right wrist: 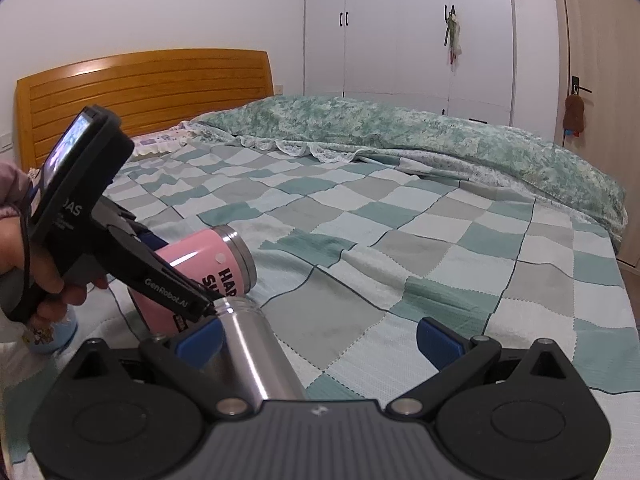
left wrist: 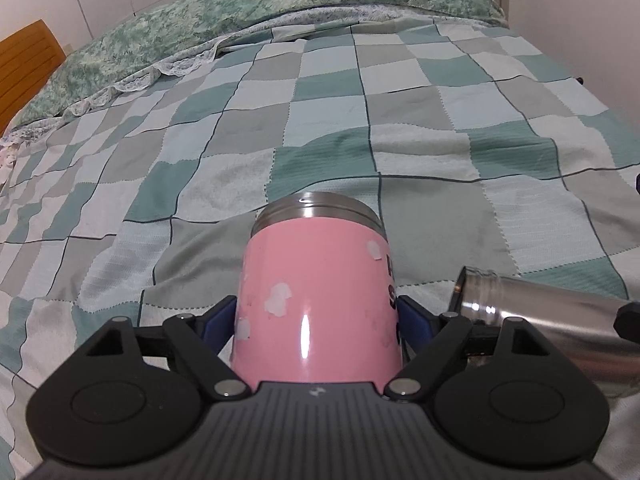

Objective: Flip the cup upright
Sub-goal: 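Lift the pink cup with the left gripper toward the right gripper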

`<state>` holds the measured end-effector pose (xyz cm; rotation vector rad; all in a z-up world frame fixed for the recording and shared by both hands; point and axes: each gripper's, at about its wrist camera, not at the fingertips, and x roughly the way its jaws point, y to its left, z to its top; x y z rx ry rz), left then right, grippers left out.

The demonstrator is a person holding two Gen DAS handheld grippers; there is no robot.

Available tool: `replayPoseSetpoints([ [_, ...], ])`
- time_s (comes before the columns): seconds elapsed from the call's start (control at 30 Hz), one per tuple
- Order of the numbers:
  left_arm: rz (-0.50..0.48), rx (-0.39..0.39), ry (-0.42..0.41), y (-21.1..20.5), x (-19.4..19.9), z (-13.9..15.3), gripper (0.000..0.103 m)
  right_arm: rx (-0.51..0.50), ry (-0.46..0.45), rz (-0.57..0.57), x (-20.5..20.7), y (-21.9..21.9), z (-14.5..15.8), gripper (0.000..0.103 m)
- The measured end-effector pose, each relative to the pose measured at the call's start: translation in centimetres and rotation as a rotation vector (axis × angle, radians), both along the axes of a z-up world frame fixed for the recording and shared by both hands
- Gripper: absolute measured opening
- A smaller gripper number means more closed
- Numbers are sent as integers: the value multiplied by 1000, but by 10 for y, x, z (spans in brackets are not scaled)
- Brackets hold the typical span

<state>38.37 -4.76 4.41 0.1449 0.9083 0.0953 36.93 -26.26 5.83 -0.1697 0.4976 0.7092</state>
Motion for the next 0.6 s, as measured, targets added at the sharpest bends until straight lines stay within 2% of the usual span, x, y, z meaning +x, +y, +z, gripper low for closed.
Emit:
replayPoseSetpoints([
  [0.3,4,-16,-61,-3,-26,29,84,2,-29,-11,-38,-9,20,103],
  [0.6,-24,-59,-135,-14,-88,74,84,-17,-63,-40,-98,-13,48,103],
])
